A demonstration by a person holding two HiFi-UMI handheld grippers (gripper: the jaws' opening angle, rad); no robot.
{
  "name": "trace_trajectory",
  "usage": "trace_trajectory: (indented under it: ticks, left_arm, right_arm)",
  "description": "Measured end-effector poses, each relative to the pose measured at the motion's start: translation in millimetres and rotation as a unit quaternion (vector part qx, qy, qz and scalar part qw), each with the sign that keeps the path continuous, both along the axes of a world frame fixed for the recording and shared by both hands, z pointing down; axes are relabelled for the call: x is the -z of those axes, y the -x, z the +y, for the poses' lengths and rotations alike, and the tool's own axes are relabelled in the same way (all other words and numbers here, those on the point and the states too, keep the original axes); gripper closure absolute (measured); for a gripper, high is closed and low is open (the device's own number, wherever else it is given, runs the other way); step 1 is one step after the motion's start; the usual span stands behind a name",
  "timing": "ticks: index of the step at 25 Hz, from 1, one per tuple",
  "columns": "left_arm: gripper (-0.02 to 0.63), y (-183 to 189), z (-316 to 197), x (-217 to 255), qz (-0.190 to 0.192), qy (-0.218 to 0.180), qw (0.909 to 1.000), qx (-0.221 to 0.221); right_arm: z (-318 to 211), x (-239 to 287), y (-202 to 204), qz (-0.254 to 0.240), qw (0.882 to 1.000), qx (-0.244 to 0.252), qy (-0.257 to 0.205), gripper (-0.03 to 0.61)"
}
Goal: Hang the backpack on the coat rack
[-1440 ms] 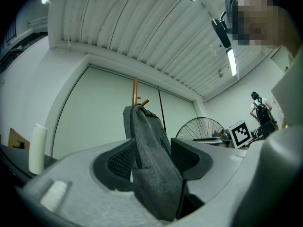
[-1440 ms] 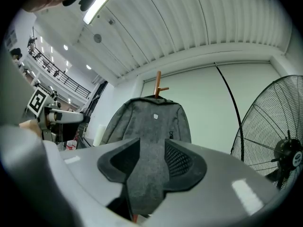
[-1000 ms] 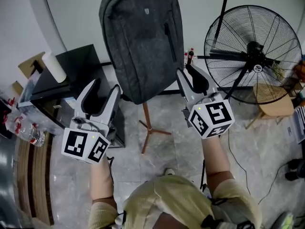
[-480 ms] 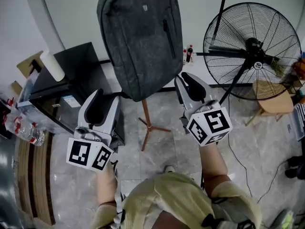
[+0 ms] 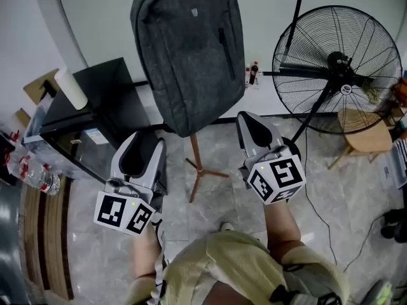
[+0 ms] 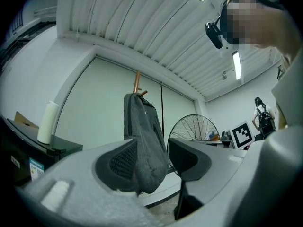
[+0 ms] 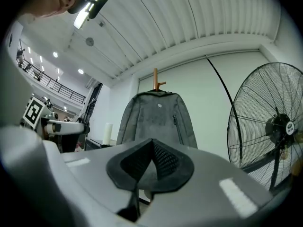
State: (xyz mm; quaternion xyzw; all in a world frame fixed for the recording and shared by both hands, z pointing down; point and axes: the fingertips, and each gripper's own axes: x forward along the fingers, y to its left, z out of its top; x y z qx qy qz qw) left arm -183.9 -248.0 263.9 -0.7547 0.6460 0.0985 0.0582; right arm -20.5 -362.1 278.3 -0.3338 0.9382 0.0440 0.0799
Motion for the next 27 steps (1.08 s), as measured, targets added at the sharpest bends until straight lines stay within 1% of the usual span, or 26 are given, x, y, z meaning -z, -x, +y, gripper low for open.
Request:
trace_trajectory:
  ticks: [6,20,27]
  left_arm:
    - [0.413,-5,-3,-5,0.004,0.009,0.9999,-0.005]
    - [0.413,-1,-4,-9,0.012,0.012,0.9998,0.006]
    - [0.413,-1,-5,-12,0.015,0.015,0.9997,0.011]
  right_arm:
    - [3,-7,-3,-0.005,1.000,-0.001,0.016,0.578]
    - [-4,-12,-5,-0.007,1.000,0.000,0.027,0.577]
    - [-10,-14,-3,-0.012,0.999,0.008,0.034,0.577]
